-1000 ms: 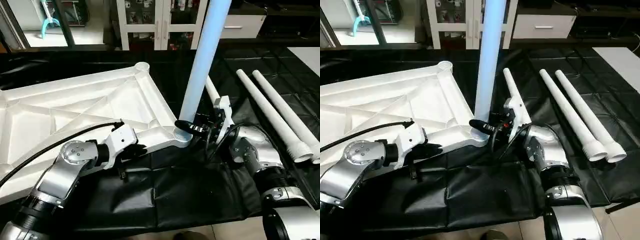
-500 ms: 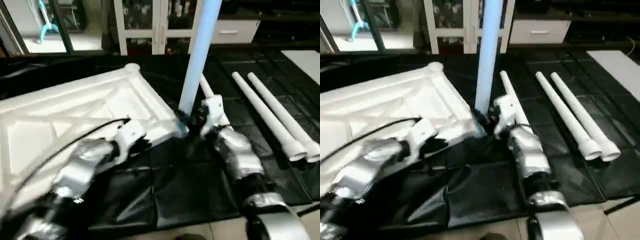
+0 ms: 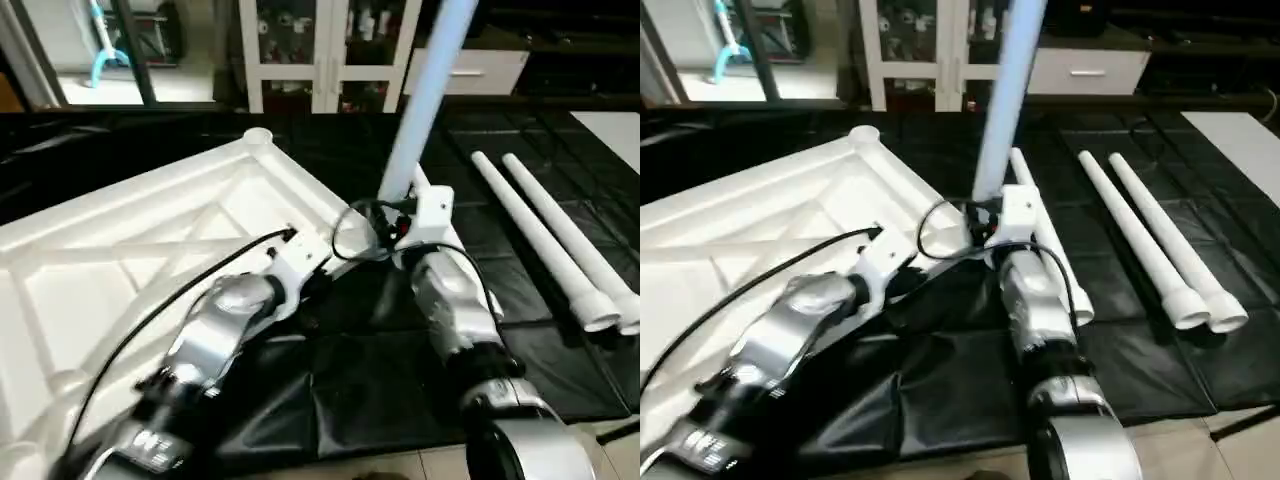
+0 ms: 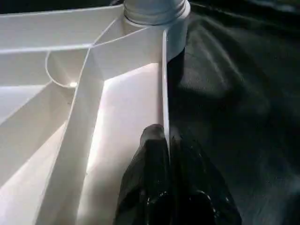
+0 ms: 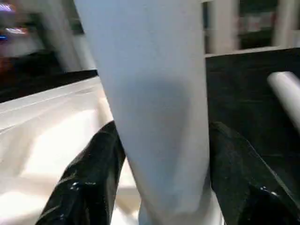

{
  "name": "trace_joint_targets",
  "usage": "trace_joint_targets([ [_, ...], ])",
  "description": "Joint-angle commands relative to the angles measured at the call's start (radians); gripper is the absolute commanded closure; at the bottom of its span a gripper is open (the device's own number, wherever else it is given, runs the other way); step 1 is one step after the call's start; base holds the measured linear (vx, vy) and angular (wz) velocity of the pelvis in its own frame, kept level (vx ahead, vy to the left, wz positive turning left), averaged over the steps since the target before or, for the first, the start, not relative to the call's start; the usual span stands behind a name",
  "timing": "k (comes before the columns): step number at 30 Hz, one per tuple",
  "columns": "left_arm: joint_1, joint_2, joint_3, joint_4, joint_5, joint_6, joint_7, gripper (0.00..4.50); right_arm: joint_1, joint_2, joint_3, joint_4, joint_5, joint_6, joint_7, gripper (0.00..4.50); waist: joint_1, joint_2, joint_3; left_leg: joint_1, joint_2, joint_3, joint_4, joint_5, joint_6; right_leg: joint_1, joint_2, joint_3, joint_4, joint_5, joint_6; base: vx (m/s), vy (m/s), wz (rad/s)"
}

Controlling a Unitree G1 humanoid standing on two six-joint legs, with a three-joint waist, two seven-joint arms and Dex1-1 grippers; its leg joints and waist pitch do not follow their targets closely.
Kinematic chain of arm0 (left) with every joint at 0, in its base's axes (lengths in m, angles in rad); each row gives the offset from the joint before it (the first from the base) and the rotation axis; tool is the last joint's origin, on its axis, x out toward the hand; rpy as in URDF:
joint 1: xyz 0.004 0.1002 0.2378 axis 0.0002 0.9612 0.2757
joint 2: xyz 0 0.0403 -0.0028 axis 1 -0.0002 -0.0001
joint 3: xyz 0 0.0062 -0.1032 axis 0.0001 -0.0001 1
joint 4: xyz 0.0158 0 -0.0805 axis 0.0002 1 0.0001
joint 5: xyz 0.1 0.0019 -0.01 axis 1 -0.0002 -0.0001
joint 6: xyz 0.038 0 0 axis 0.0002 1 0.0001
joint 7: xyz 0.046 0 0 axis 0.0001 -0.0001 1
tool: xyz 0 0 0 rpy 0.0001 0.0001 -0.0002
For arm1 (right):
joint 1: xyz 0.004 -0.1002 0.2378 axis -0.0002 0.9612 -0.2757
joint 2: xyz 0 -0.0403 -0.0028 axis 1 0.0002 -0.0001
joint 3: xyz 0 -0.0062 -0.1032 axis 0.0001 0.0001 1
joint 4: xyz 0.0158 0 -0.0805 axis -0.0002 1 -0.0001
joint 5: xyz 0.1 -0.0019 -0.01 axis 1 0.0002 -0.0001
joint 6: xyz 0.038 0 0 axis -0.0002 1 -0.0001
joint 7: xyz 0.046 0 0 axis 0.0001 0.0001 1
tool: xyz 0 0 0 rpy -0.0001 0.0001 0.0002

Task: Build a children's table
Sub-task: Rotate leg to tighten

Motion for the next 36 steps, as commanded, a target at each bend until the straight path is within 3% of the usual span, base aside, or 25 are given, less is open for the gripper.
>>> trace_joint_targets([
  [1, 0.028, 0.019, -0.029, 0.046, -0.001, -0.025, -0.038, 4.50, 0.032, -0.001, 0.048, -0.017, 0.037, 0.049, 0.162, 1.45, -0.005, 0.006, -0.042, -0.006, 0.025, -0.018, -0.074, -0.226, 0.047, 0.035, -0.062, 0.047, -0.088, -0.153, -0.197, 0.000, 0.000, 0.00],
  [4, 0.034, 0.061, -0.018, 0.057, 0.006, -0.042, -0.063, 4.50, 0.050, -0.067, 0.046, -0.098, 0.091, 0.097, 0.300, 1.31, -0.004, 0.014, -0.042, -0.005, 0.028, -0.016, -0.072, -0.173, 0.079, 0.039, -0.060, 0.046, -0.083, -0.074, -0.235, 0.000, 0.000, 0.00],
  [6, 0.035, 0.078, -0.015, 0.062, 0.008, -0.050, -0.074, 4.50, 0.058, -0.098, 0.047, -0.132, 0.112, 0.116, 0.356, 1.07, 0.001, 0.013, -0.045, -0.005, 0.029, -0.015, -0.069, -0.132, 0.094, 0.043, -0.062, 0.046, -0.075, -0.017, -0.256, 0.000, 0.000, 0.00],
  [7, 0.033, 0.112, -0.015, 0.071, 0.010, -0.075, -0.104, 4.50, 0.076, -0.183, 0.049, -0.202, 0.152, 0.163, 0.483, 1.02, 0.002, 0.018, -0.047, -0.004, 0.029, -0.014, -0.068, -0.111, 0.104, 0.044, -0.062, 0.044, -0.075, 0.016, -0.269, 0.000, 0.000, 0.00],
  [9, 0.035, 0.129, -0.018, 0.071, 0.008, -0.091, -0.122, 4.50, 0.085, -0.228, 0.048, -0.228, 0.166, 0.192, 0.540, 0.86, 0.006, 0.022, -0.049, -0.006, 0.029, -0.014, -0.064, -0.084, 0.125, 0.049, -0.063, 0.044, -0.067, 0.064, -0.285, 0.000, 0.000, 0.00],
  [12, 0.048, 0.165, -0.021, 0.057, -0.005, -0.127, -0.169, 4.50, 0.122, -0.325, 0.057, -0.299, 0.192, 0.252, 0.650, 0.73, 0.009, 0.023, -0.050, -0.010, 0.027, -0.014, -0.058, -0.016, 0.170, 0.054, -0.062, 0.043, -0.059, 0.152, -0.298, 0.000, 0.000, 0.00],
  [15, 0.081, 0.222, -0.022, 0.034, -0.032, -0.205, -0.264, 4.50, 0.186, -0.450, 0.052, -0.369, 0.211, 0.304, 0.767, 0.73, 0.012, 0.018, -0.048, -0.014, 0.030, -0.017, -0.057, -0.013, 0.195, 0.058, -0.066, 0.040, -0.060, 0.147, -0.292, 0.000, 0.000, 0.00],
  [22, 0.111, 0.313, -0.026, 0.040, -0.053, -0.337, -0.378, 4.50, 0.302, -0.538, 0.001, -0.453, 0.200, 0.297, 0.748, 0.73, 0.010, 0.018, -0.045, -0.002, 0.033, -0.013, -0.059, -0.058, 0.161, 0.046, -0.063, 0.040, -0.071, 0.027, -0.287, 0.000, 0.000, 0.00],
  [27, 0.098, 0.338, -0.037, 0.072, -0.047, -0.398, -0.420, 4.50, 0.313, -0.515, -0.019, -0.445, 0.176, 0.256, 0.648, 0.73, 0.008, 0.020, -0.051, 0.001, 0.031, -0.011, -0.058, -0.038, 0.145, 0.046, -0.062, 0.041, -0.064, 0.061, -0.292, 0.000, 0.000, 0.00],
  [36, 0.051, 0.364, -0.043, 0.154, -0.029, -0.478, -0.461, 4.50, 0.307, -0.485, -0.038, -0.420, 0.118, 0.196, 0.517, 0.73, 0.009, 0.018, -0.058, 0.000, 0.027, -0.010, -0.051, -0.004, 0.157, 0.050, -0.062, 0.043, -0.055, 0.114, -0.296, 0.000, 0.000, 0.00],
])
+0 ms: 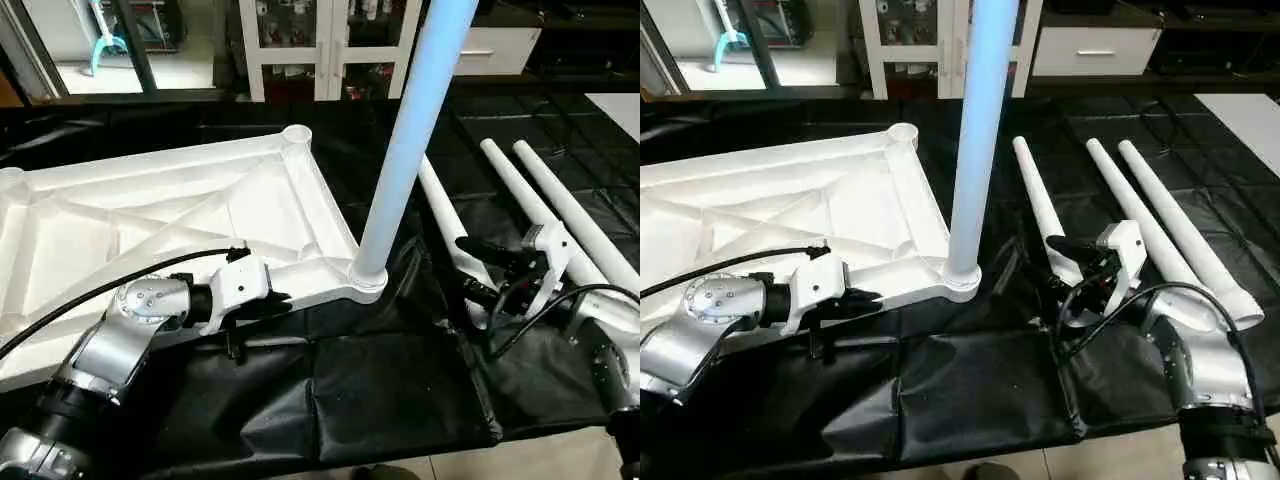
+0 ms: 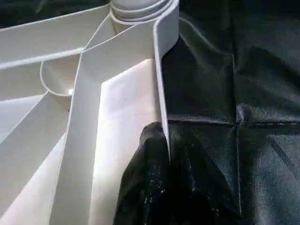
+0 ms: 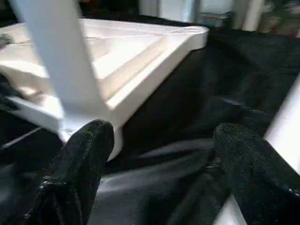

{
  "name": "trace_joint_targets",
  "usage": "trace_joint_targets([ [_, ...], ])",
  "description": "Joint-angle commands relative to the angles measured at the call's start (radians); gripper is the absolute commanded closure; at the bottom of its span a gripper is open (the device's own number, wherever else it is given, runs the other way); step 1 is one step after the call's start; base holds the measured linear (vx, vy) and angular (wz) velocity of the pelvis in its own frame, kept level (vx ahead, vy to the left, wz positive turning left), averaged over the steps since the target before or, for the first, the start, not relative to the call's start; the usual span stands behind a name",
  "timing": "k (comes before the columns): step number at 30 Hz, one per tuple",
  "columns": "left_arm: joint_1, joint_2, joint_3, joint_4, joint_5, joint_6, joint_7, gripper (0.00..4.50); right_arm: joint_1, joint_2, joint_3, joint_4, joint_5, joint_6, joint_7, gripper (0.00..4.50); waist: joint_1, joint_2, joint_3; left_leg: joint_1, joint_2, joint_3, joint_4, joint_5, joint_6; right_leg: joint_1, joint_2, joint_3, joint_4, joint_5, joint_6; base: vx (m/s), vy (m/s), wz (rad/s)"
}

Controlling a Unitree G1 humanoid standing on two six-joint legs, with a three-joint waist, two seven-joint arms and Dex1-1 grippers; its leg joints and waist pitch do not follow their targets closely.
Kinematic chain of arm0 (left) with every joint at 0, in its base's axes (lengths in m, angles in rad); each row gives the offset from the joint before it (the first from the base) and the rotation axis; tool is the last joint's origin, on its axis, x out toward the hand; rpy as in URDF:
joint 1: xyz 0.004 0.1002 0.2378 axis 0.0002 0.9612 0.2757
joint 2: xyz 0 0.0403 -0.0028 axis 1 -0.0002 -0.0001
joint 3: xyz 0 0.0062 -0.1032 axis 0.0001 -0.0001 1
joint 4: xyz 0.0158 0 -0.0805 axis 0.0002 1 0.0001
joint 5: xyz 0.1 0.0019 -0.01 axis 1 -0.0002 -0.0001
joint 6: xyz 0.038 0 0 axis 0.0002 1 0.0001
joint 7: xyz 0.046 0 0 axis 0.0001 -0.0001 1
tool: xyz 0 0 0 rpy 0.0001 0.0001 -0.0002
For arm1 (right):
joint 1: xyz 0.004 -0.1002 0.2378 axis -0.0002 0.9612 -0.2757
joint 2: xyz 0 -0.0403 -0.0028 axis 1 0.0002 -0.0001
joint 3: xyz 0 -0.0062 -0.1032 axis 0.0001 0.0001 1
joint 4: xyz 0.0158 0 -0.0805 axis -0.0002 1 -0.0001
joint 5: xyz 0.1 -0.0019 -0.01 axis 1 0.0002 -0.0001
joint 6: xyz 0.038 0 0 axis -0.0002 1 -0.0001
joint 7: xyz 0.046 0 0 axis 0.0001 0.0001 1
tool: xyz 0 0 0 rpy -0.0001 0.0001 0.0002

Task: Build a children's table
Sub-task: Rotate leg to tighten

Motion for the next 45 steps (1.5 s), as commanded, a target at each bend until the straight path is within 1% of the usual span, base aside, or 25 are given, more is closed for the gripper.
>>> trace_joint_targets([
  [1, 0.013, 0.038, -0.053, 0.073, 0.065, -0.018, -0.043, 4.50, -0.009, 0.001, -0.027, 0.007, -0.017, -0.020, -0.041, 0.73, 0.002, -0.003, -0.070, 0.012, 0.025, -0.011, -0.050, -0.001, 0.142, 0.059, -0.063, 0.045, -0.048, 0.117, -0.296, 0.000, 0.000, 0.00],
  [9, -0.020, 0.080, -0.061, 0.159, 0.083, -0.098, -0.097, 4.50, -0.005, 0.019, -0.016, -0.006, -0.015, -0.030, -0.067, 0.73, 0.001, -0.003, -0.068, 0.010, 0.025, -0.011, -0.050, -0.057, 0.113, 0.060, -0.064, 0.048, -0.051, 0.046, -0.285, 0.000, 0.000, 0.00],
  [18, -0.038, 0.085, -0.054, 0.200, 0.070, -0.111, -0.109, 4.50, -0.008, 0.033, -0.010, -0.008, -0.009, -0.034, -0.079, 0.73, 0.000, 0.001, -0.067, 0.012, 0.024, -0.011, -0.052, -0.098, 0.078, 0.060, -0.062, 0.050, -0.054, 0.002, -0.280, 0.000, 0.000, 0.00],
  [19, -0.039, 0.085, -0.050, 0.200, 0.054, -0.087, -0.127, 4.22, -0.008, 0.035, -0.011, -0.008, -0.008, -0.035, -0.080, 0.66, 0.000, 0.000, -0.068, 0.013, 0.023, -0.010, -0.052, -0.097, 0.078, 0.060, -0.062, 0.051, -0.054, 0.010, -0.282, 0.000, 0.000, 0.00],
  [20, -0.039, 0.084, -0.046, 0.200, 0.045, -0.077, -0.135, 4.06, -0.008, 0.037, -0.011, -0.008, -0.008, -0.036, -0.080, 0.63, 0.001, 0.003, -0.070, 0.014, 0.023, -0.010, -0.052, -0.094, 0.077, 0.060, -0.062, 0.051, -0.052, 0.015, -0.285, 0.000, 0.000, 0.00],
  [22, -0.041, 0.077, -0.027, 0.196, 0.012, -0.059, -0.141, 3.95, -0.009, 0.042, -0.013, -0.006, -0.005, -0.038, -0.085, 0.63, 0.000, 0.000, -0.071, 0.010, 0.021, -0.011, -0.050, -0.080, 0.082, 0.064, -0.062, 0.051, -0.049, 0.043, -0.290, 0.000, 0.000, 0.00],
  [24, -0.043, 0.078, -0.011, 0.193, -0.012, -0.060, -0.148, 3.90, -0.011, 0.051, -0.014, -0.006, -0.002, -0.039, -0.093, 0.63, 0.000, 0.001, -0.073, 0.011, 0.020, -0.011, -0.048, -0.070, 0.088, 0.064, -0.062, 0.051, -0.048, 0.054, -0.291, 0.000, 0.000, 0.00],
  [25, -0.043, 0.081, -0.003, 0.187, -0.023, -0.060, -0.153, 3.67, -0.012, 0.056, -0.015, -0.006, 0.000, -0.038, -0.098, 0.63, 0.002, 0.001, -0.076, 0.011, 0.020, -0.010, -0.047, -0.066, 0.092, 0.065, -0.062, 0.051, -0.048, 0.063, -0.295, 0.000, 0.000, 0.00],
  [27, -0.041, 0.087, 0.009, 0.175, -0.040, -0.058, -0.162, 3.60, -0.012, 0.062, -0.017, -0.007, 0.001, -0.037, -0.106, 0.63, 0.003, 0.002, -0.076, 0.010, 0.021, -0.011, -0.047, -0.057, 0.096, 0.065, -0.062, 0.051, -0.044, 0.079, -0.299, 0.000, 0.000, 0.00],
  [28, -0.037, 0.095, 0.028, 0.148, -0.069, -0.040, -0.177, 3.58, -0.013, 0.069, -0.021, -0.013, 0.007, -0.029, -0.116, 0.63, 0.004, 0.007, -0.079, 0.012, 0.022, -0.011, -0.047, -0.054, 0.098, 0.065, -0.062, 0.049, -0.043, 0.087, -0.302, 0.000, 0.000, 0.00],
  [29, -0.037, 0.095, 0.028, 0.148, -0.069, -0.040, -0.177, 3.43, -0.013, 0.069, -0.021, -0.013, 0.007, -0.029, -0.116, 0.63, 0.004, 0.007, -0.080, 0.012, 0.023, -0.011, -0.047, -0.049, 0.096, 0.065, -0.063, 0.049, -0.041, 0.097, -0.305, 0.000, 0.000, 0.00],
  [31, -0.029, 0.106, 0.062, 0.090, -0.119, 0.007, -0.195, 3.21, -0.016, 0.079, -0.031, -0.021, 0.014, -0.018, -0.140, 0.63, 0.004, 0.009, -0.080, 0.013, 0.024, -0.011, -0.047, -0.050, 0.094, 0.064, -0.061, 0.049, -0.040, 0.108, -0.313, 0.000, 0.000, 0.00],
  [32, -0.024, 0.109, 0.082, 0.059, -0.144, 0.036, -0.192, 3.17, -0.022, 0.081, -0.039, -0.019, 0.010, -0.005, -0.169, 0.63, 0.009, 0.025, -0.082, 0.016, 0.024, -0.013, -0.047, -0.052, 0.089, 0.062, -0.062, 0.047, -0.039, 0.109, -0.319, 0.000, 0.000, 0.00],
  [33, -0.021, 0.109, 0.099, 0.034, -0.163, 0.059, -0.186, 3.10, -0.027, 0.083, -0.045, -0.020, 0.008, 0.000, -0.190, 0.63, 0.006, 0.018, -0.081, 0.016, 0.025, -0.011, -0.048, -0.052, 0.084, 0.062, -0.060, 0.047, -0.040, 0.114, -0.320, 0.000, 0.000, 0.00],
  [34, -0.019, 0.109, 0.106, 0.025, -0.170, 0.068, -0.184, 2.85, -0.029, 0.084, -0.047, -0.020, 0.007, 0.002, -0.197, 0.63, 0.008, 0.022, -0.081, 0.018, 0.025, -0.011, -0.049, -0.055, 0.080, 0.061, -0.060, 0.046, -0.039, 0.115, -0.324, 0.000, 0.000, 0.00],
  [35, -0.010, 0.099, 0.164, -0.040, -0.223, 0.126, -0.137, 2.85, -0.049, 0.092, -0.072, -0.028, 0.004, 0.034, -0.276, 0.63, 0.008, 0.022, -0.080, 0.017, 0.024, -0.010, -0.049, -0.061, 0.069, 0.062, -0.059, 0.046, -0.039, 0.119, -0.328, 0.000, 0.000, 0.00],
  [36, -0.008, 0.095, 0.180, -0.056, -0.236, 0.140, -0.118, 2.73, -0.056, 0.095, -0.080, -0.032, 0.005, 0.046, -0.300, 0.63, 0.010, 0.023, -0.079, 0.018, 0.023, -0.010, -0.050, -0.076, 0.057, 0.062, -0.060, 0.046, -0.042, 0.101, -0.330, 0.000, 0.000, 0.00],
  [37, 0.000, 0.093, 0.203, -0.082, -0.251, 0.163, -0.091, 2.73, -0.071, 0.093, -0.081, -0.051, 0.002, 0.065, -0.320, 0.63, 0.012, 0.029, -0.079, 0.019, 0.021, -0.010, -0.049, -0.090, 0.043, 0.063, -0.058, 0.046, -0.040, 0.087, -0.326, 0.000, 0.000, 0.00],
  [39, 0.023, 0.088, 0.244, -0.138, -0.257, 0.245, -0.007, 2.59, -0.112, 0.076, -0.054, -0.091, -0.040, 0.142, -0.369, 0.63, 0.010, 0.026, -0.077, 0.017, 0.020, -0.011, -0.049, -0.092, 0.036, 0.066, -0.053, 0.045, -0.041, 0.079, -0.310, 0.000, 0.000, 0.00],
  [40, 0.023, 0.088, 0.244, -0.138, -0.257, 0.245, -0.007, 2.59, -0.112, 0.076, -0.054, -0.091, -0.040, 0.142, -0.369, 0.63, 0.008, 0.025, -0.076, 0.017, 0.018, -0.011, -0.049, -0.095, 0.035, 0.066, -0.054, 0.045, -0.044, 0.057, -0.301, 0.000, 0.000, 0.00],
  [41, 0.049, 0.069, 0.265, -0.181, -0.254, 0.287, 0.054, 2.59, -0.165, 0.069, -0.025, -0.105, -0.115, 0.244, -0.466, 0.63, 0.008, 0.029, -0.074, 0.017, 0.017, -0.011, -0.049, -0.097, 0.030, 0.064, -0.054, 0.046, -0.046, 0.032, -0.291, 0.000, 0.000, 0.00],
  [42, 0.057, 0.049, 0.278, -0.207, -0.258, 0.318, 0.092, 2.59, -0.195, 0.064, -0.012, -0.101, -0.148, 0.293, -0.507, 0.63, 0.000, 0.026, -0.074, 0.015, 0.016, -0.013, -0.051, -0.082, 0.015, 0.067, -0.050, 0.044, -0.046, 0.021, -0.288, 0.000, 0.000, 0.00],
  [43, 0.060, 0.039, 0.284, -0.219, -0.260, 0.334, 0.111, 2.59, -0.209, 0.061, -0.007, -0.099, -0.162, 0.315, -0.524, 0.63, 0.000, 0.026, -0.074, 0.015, 0.016, -0.013, -0.051, -0.082, 0.015, 0.067, -0.050, 0.044, -0.046, 0.021, -0.288, 0.000, 0.000, 0.00],
  [44, 0.063, 0.019, 0.295, -0.240, -0.267, 0.356, 0.142, 2.59, -0.231, 0.055, -0.005, -0.086, -0.130, 0.364, -0.503, 0.63, 0.003, 0.030, -0.075, 0.020, 0.015, -0.011, -0.047, -0.092, 0.011, 0.063, -0.053, 0.047, -0.051, 0.003, -0.285, 0.000, 0.000, 0.00],
  [45, 0.065, 0.007, 0.301, -0.253, -0.272, 0.366, 0.160, 2.59, -0.244, 0.051, -0.004, -0.078, -0.103, 0.396, -0.484, 0.63, 0.003, 0.033, -0.077, 0.018, 0.014, -0.011, -0.046, -0.101, 0.014, 0.068, -0.052, 0.048, -0.049, 0.007, -0.286, 0.000, 0.000, 0.00],
])
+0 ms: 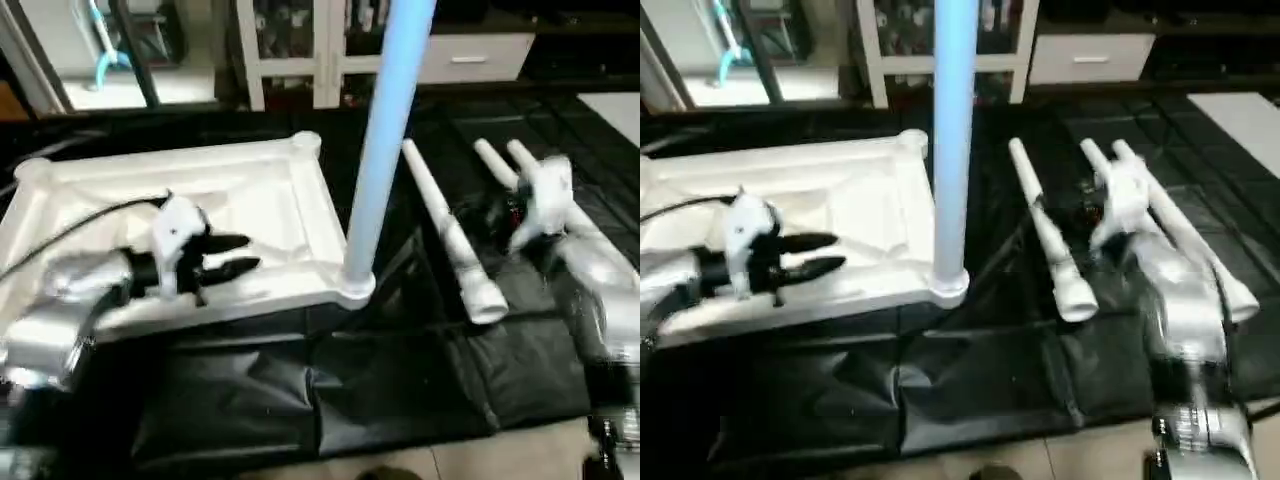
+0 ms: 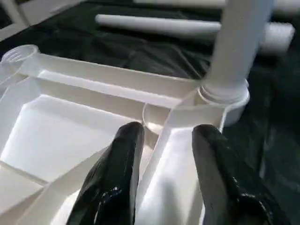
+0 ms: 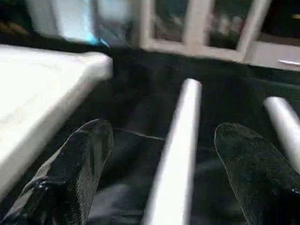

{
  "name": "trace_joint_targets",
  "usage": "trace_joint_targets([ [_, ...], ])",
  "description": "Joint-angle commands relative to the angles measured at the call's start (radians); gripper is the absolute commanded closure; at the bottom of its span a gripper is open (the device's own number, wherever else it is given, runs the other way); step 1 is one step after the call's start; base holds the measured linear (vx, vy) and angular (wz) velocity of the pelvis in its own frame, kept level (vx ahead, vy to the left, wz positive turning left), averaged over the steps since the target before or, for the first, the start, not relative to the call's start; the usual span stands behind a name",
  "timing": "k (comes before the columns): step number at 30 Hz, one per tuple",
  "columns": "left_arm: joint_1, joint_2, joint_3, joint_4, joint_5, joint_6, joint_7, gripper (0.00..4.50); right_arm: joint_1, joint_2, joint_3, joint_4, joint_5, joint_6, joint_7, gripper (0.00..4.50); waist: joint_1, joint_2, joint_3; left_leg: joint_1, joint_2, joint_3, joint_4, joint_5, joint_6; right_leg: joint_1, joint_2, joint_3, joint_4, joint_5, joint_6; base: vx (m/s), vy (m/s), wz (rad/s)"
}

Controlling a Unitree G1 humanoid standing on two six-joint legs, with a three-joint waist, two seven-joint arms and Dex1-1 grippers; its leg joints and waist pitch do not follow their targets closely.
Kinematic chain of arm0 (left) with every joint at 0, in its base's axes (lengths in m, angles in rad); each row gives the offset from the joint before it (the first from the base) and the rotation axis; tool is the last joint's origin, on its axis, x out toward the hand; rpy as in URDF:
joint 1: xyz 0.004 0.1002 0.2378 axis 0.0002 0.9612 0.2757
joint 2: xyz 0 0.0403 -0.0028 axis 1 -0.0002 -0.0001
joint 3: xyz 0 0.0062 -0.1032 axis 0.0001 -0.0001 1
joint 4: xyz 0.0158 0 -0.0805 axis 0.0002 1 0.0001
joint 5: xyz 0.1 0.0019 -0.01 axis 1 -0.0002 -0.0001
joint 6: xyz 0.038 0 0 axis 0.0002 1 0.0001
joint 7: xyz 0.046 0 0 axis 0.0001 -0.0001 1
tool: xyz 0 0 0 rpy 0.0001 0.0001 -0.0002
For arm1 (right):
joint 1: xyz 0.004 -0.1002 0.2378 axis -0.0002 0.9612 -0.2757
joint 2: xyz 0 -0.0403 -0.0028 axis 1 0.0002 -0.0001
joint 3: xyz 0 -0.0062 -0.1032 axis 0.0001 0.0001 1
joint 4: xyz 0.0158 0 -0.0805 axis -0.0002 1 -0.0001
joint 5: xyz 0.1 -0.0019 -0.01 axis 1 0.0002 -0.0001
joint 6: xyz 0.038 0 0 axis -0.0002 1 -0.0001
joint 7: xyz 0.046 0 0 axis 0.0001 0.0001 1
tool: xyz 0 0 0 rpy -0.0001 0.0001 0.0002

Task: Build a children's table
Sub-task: Rotate leg to tighten

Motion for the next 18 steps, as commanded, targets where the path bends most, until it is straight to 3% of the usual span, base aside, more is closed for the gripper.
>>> trace_joint_targets([
  [1, 0.008, -0.026, 0.023, -0.063, -0.018, 0.053, 0.068, 2.49, -0.038, -0.014, 0.005, 0.031, 0.039, 0.087, 0.013, 0.36, 0.005, 0.014, -0.075, 0.009, 0.016, -0.010, -0.057, -0.099, 0.028, 0.062, -0.051, 0.045, -0.065, 0.021, -0.283, 0.000, 0.000, 0.00],
  [4, 0.056, -0.077, 0.002, -0.159, -0.031, 0.111, 0.138, 2.49, -0.119, -0.023, 0.026, 0.115, 0.032, 0.147, 0.003, 0.24, 0.008, 0.012, -0.078, 0.006, 0.018, -0.011, -0.054, -0.060, 0.042, 0.063, -0.050, 0.043, -0.058, 0.087, -0.300, 0.000, 0.000, 0.00],
  [5, 0.087, -0.081, -0.028, -0.196, -0.029, 0.119, 0.139, 2.49, -0.161, -0.024, 0.038, 0.157, 0.016, 0.161, -0.003, 0.11, 0.007, 0.004, -0.077, 0.002, 0.016, -0.010, -0.053, -0.042, 0.053, 0.063, -0.048, 0.042, -0.058, 0.108, -0.300, 0.000, 0.000, 0.00],
  [8, 0.113, -0.094, -0.048, -0.239, -0.028, 0.132, 0.150, 2.49, -0.210, -0.024, 0.051, 0.201, -0.025, 0.180, -0.013, 0.11, 0.007, 0.007, -0.079, 0.001, 0.015, -0.010, -0.050, -0.024, 0.068, 0.063, -0.050, 0.041, -0.055, 0.125, -0.301, 0.000, 0.000, 0.00],
  [9, 0.120, -0.107, -0.055, -0.258, -0.016, 0.134, 0.168, 2.49, -0.237, -0.027, 0.059, 0.219, -0.049, 0.192, -0.020, 0.11, 0.006, -0.006, -0.079, -0.001, 0.014, -0.007, -0.049, -0.016, 0.075, 0.064, -0.048, 0.042, -0.055, 0.129, -0.298, 0.000, 0.000, 0.00],
  [10, 0.122, -0.113, -0.059, -0.266, -0.003, 0.131, 0.178, 2.49, -0.251, -0.030, 0.063, 0.227, -0.054, 0.197, -0.027, 0.11, 0.010, 0.000, -0.079, -0.002, 0.014, -0.010, -0.048, -0.003, 0.081, 0.064, -0.049, 0.042, -0.053, 0.134, -0.297, 0.000, 0.000, 0.00],
  [11, 0.125, -0.113, -0.061, -0.269, 0.006, 0.128, 0.181, 2.49, -0.257, -0.032, 0.065, 0.230, -0.057, 0.194, -0.035, 0.11, 0.011, 0.002, -0.079, 0.000, 0.014, -0.009, -0.047, 0.002, 0.083, 0.062, -0.049, 0.041, -0.054, 0.136, -0.296, 0.000, 0.000, 0.00],
  [12, 0.126, -0.112, -0.061, -0.272, 0.010, 0.126, 0.182, 2.49, -0.259, -0.034, 0.067, 0.231, -0.057, 0.191, -0.041, 0.11, 0.014, -0.009, -0.080, -0.003, 0.015, -0.009, -0.047, 0.009, 0.091, 0.064, -0.051, 0.042, -0.050, 0.134, -0.293, 0.000, 0.000, 0.00],
  [13, 0.123, -0.099, -0.066, -0.257, 0.030, 0.121, 0.179, 2.49, -0.254, -0.040, 0.074, 0.224, -0.055, 0.177, -0.022, 0.11, 0.016, -0.008, -0.078, -0.002, 0.015, -0.009, -0.047, 0.014, 0.099, 0.062, -0.050, 0.041, -0.053, 0.130, -0.286, 0.000, 0.000, 0.00],
  [14, 0.120, -0.077, -0.073, -0.239, 0.056, 0.103, 0.174, 2.49, -0.244, -0.044, 0.077, 0.211, -0.043, 0.163, 0.004, 0.11, 0.015, -0.021, -0.078, -0.003, 0.014, -0.006, -0.046, 0.012, 0.104, 0.063, -0.048, 0.042, -0.054, 0.124, -0.281, 0.000, 0.000, 0.00],
  [15, 0.113, -0.054, -0.074, -0.217, 0.072, 0.095, 0.164, 2.49, -0.228, -0.049, 0.081, 0.191, -0.028, 0.157, 0.036, 0.11, 0.019, -0.012, -0.078, -0.002, 0.015, -0.009, -0.046, 0.014, 0.108, 0.062, -0.051, 0.042, -0.051, 0.114, -0.274, 0.000, 0.000, 0.00],
  [16, 0.109, -0.037, -0.076, -0.207, 0.079, 0.093, 0.161, 2.49, -0.220, -0.053, 0.084, 0.182, -0.018, 0.154, 0.058, 0.11, 0.021, -0.011, -0.077, 0.000, 0.016, -0.007, -0.046, 0.009, 0.110, 0.059, -0.050, 0.042, -0.052, 0.108, -0.267, 0.000, 0.000, 0.00],
  [17, 0.111, 0.026, -0.088, -0.208, 0.074, 0.059, 0.079, 2.49, -0.179, -0.061, 0.079, 0.142, 0.002, 0.145, 0.099, 0.11, 0.022, -0.017, -0.076, 0.000, 0.016, -0.007, -0.047, 0.006, 0.108, 0.057, -0.049, 0.041, -0.054, 0.094, -0.263, 0.000, 0.000, 0.00],
  [18, 0.112, 0.067, -0.093, -0.210, 0.063, 0.049, 0.022, 2.49, -0.149, -0.067, 0.075, 0.114, 0.012, 0.138, 0.127, 0.11, 0.030, -0.009, -0.076, 0.002, 0.017, -0.009, -0.048, 0.006, 0.107, 0.057, -0.053, 0.043, -0.051, 0.084, -0.252, 0.000, 0.000, 0.00],
])
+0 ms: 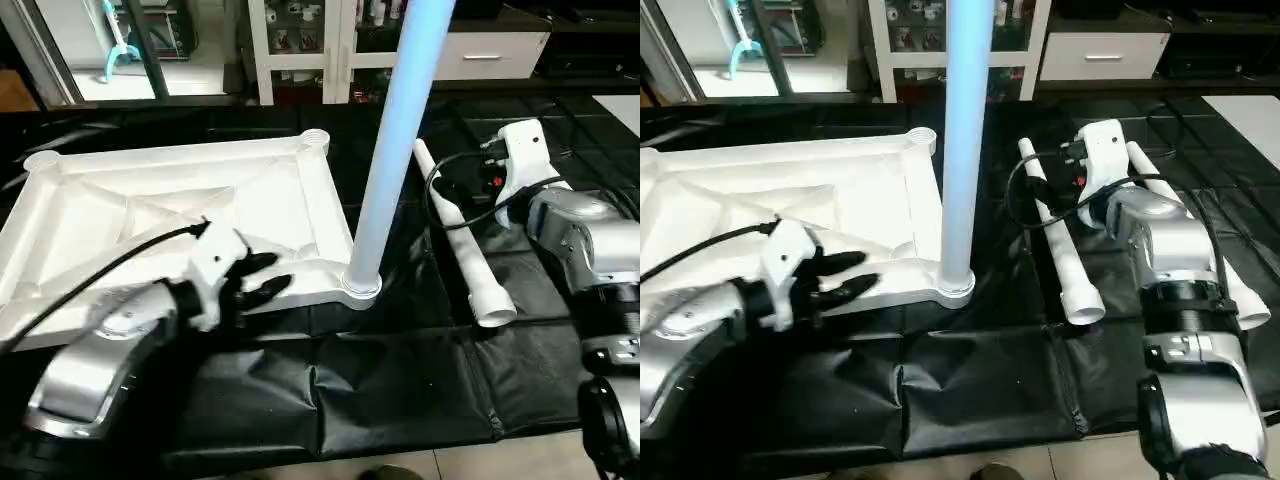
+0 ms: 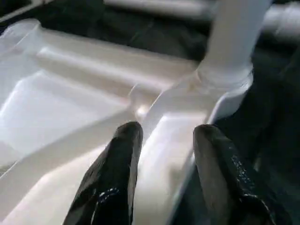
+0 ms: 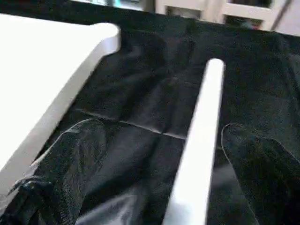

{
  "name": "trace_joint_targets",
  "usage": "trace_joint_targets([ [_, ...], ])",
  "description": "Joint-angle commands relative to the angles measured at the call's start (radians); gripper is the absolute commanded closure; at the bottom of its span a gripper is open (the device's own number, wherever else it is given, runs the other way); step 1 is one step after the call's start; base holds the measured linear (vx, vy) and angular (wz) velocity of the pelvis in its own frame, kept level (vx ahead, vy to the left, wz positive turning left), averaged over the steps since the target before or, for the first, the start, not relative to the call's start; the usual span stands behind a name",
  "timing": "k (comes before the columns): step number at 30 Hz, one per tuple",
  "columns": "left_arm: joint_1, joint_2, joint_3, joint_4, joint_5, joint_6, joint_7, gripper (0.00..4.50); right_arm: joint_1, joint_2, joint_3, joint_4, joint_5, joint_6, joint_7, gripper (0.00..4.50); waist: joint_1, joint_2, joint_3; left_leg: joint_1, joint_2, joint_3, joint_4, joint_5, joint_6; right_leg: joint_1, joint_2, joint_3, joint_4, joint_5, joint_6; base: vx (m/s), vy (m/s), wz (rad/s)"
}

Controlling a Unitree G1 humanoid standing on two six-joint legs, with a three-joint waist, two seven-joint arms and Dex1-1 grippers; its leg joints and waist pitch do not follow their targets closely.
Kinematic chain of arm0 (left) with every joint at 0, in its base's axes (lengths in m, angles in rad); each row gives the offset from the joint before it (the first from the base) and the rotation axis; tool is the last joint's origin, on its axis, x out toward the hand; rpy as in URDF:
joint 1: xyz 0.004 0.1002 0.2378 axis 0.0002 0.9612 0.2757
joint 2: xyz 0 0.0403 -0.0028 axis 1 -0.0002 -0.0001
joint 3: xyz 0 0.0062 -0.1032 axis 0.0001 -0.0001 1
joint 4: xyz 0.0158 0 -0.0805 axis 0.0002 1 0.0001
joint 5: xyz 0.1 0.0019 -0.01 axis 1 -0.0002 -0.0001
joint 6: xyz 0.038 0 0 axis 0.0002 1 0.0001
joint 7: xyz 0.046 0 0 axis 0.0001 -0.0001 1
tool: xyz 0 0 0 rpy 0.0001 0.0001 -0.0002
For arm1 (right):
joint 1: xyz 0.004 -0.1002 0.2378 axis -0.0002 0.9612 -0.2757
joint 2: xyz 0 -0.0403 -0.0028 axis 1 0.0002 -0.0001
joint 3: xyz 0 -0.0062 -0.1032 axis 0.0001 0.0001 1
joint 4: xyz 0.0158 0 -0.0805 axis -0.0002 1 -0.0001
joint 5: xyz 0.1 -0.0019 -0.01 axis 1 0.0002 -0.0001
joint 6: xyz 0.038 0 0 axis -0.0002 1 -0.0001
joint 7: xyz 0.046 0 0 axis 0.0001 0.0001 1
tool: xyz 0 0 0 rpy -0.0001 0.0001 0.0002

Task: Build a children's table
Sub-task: Rotate leg to tighten, then rotate table base

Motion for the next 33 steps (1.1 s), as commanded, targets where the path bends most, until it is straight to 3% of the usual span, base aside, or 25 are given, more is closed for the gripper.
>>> trace_joint_targets([
  [1, -0.008, 0.054, -0.008, -0.003, 0.001, -0.029, -0.096, 2.49, 0.041, -0.014, -0.004, -0.052, 0.026, -0.014, 0.055, 0.11, 0.005, 0.000, -0.077, 0.013, 0.016, -0.008, -0.050, 0.008, 0.102, 0.063, -0.052, 0.045, -0.051, 0.088, -0.252, 0.000, 0.000, 0.00],
  [3, -0.027, 0.108, -0.014, 0.028, -0.017, -0.028, -0.181, 2.49, 0.119, -0.028, -0.001, -0.130, 0.048, -0.072, 0.142, 0.11, 0.003, 0.003, -0.075, 0.016, 0.017, -0.007, -0.051, 0.005, 0.092, 0.059, -0.050, 0.043, -0.050, 0.099, -0.263, 0.000, 0.000, 0.00],
  [4, -0.027, 0.108, -0.014, 0.028, -0.017, -0.028, -0.181, 2.49, 0.119, -0.028, -0.001, -0.130, 0.048, -0.072, 0.142, 0.11, 0.009, 0.002, -0.074, 0.018, 0.017, -0.005, -0.051, -0.014, 0.089, 0.058, -0.052, 0.044, -0.052, 0.094, -0.264, 0.000, 0.000, 0.00],
  [6, -0.064, 0.145, -0.031, 0.095, -0.002, -0.041, -0.245, 2.49, 0.212, -0.042, -0.002, -0.246, 0.106, -0.120, 0.246, 0.11, 0.011, 0.007, -0.071, 0.019, 0.018, -0.004, -0.054, -0.037, 0.084, 0.056, -0.051, 0.045, -0.056, 0.079, -0.260, 0.000, 0.000, 0.00],
  [7, -0.064, 0.145, -0.031, 0.095, -0.002, -0.041, -0.245, 2.49, 0.212, -0.042, -0.002, -0.246, 0.106, -0.120, 0.246, 0.11, 0.011, 0.004, -0.073, 0.016, 0.017, -0.007, -0.055, -0.038, 0.082, 0.062, -0.052, 0.045, -0.050, 0.089, -0.258, 0.000, 0.000, 0.00],
  [8, -0.089, 0.164, -0.049, 0.142, 0.015, -0.057, -0.277, 2.49, 0.259, -0.070, 0.009, -0.311, 0.129, -0.105, 0.293, 0.11, 0.011, 0.011, -0.071, 0.017, 0.017, -0.008, -0.055, -0.042, 0.080, 0.059, -0.053, 0.044, -0.052, 0.085, -0.261, 0.000, 0.000, 0.00],
  [10, -0.122, 0.177, -0.071, 0.205, 0.043, -0.092, -0.293, 2.49, 0.304, -0.099, 0.012, -0.371, 0.153, -0.088, 0.337, 0.11, 0.013, 0.007, -0.066, 0.016, 0.015, -0.007, -0.058, -0.074, 0.075, 0.061, -0.053, 0.047, -0.061, 0.043, -0.253, 0.000, 0.000, 0.00],
  [12, -0.154, 0.188, -0.102, 0.277, 0.092, -0.147, -0.296, 2.49, 0.339, -0.115, 0.006, -0.419, 0.168, -0.083, 0.364, 0.11, 0.014, 0.022, -0.063, 0.017, 0.016, -0.010, -0.058, -0.099, 0.062, 0.058, -0.056, 0.047, -0.062, 0.020, -0.250, 0.000, 0.000, 0.00],
  [13, -0.162, 0.189, -0.110, 0.300, 0.108, -0.166, -0.301, 2.49, 0.349, -0.116, 0.002, -0.431, 0.169, -0.086, 0.370, 0.11, 0.012, 0.015, -0.064, 0.019, 0.016, -0.009, -0.058, -0.118, 0.053, 0.058, -0.056, 0.048, -0.066, -0.003, -0.248, 0.000, 0.000, 0.00],
  [15, -0.191, 0.180, -0.135, 0.374, 0.151, -0.208, -0.296, 2.49, 0.380, -0.120, 0.000, -0.476, 0.184, -0.089, 0.393, 0.11, 0.012, 0.014, -0.062, 0.017, 0.016, -0.011, -0.061, -0.130, 0.044, 0.059, -0.057, 0.049, -0.069, -0.034, -0.241, 0.000, 0.000, 0.00],
  [16, -0.195, 0.179, -0.138, 0.384, 0.155, -0.212, -0.295, 2.49, 0.386, -0.121, 0.001, -0.485, 0.187, -0.088, 0.395, 0.11, 0.010, 0.018, -0.061, 0.018, 0.015, -0.011, -0.060, -0.138, 0.038, 0.057, -0.056, 0.049, -0.071, -0.043, -0.238, 0.000, 0.000, 0.00],
  [26, -0.216, 0.203, -0.198, 0.467, 0.213, -0.249, -0.350, 2.49, 0.420, -0.125, 0.019, -0.527, 0.183, -0.091, 0.381, 0.11, 0.000, 0.016, -0.059, 0.014, 0.017, -0.014, -0.063, -0.130, 0.040, 0.058, -0.058, 0.049, -0.069, -0.025, -0.259, 0.000, 0.000, 0.00],
  [29, -0.228, 0.198, -0.202, 0.493, 0.226, -0.252, -0.347, 2.84, 0.425, -0.117, 0.034, -0.551, 0.191, -0.079, 0.391, 0.00, 0.000, 0.009, -0.061, 0.014, 0.017, -0.014, -0.063, -0.125, 0.043, 0.059, -0.059, 0.050, -0.069, -0.038, -0.252, 0.000, 0.000, 0.00],
  [32, -0.234, 0.191, -0.193, 0.503, 0.235, -0.236, -0.327, 2.89, 0.453, -0.117, 0.057, -0.589, 0.217, -0.070, 0.427, 0.00, 0.002, 0.010, -0.060, 0.012, 0.019, -0.015, -0.063, -0.111, 0.050, 0.060, -0.061, 0.050, -0.067, -0.023, -0.250, 0.000, 0.000, 0.00],
  [33, -0.236, 0.190, -0.192, 0.504, 0.238, -0.233, -0.322, 3.19, 0.460, -0.117, 0.061, -0.594, 0.220, -0.071, 0.434, 0.00, 0.003, 0.010, -0.061, 0.015, 0.020, -0.014, -0.063, -0.120, 0.054, 0.058, -0.061, 0.050, -0.068, -0.024, -0.253, 0.000, 0.000, 0.00],
])
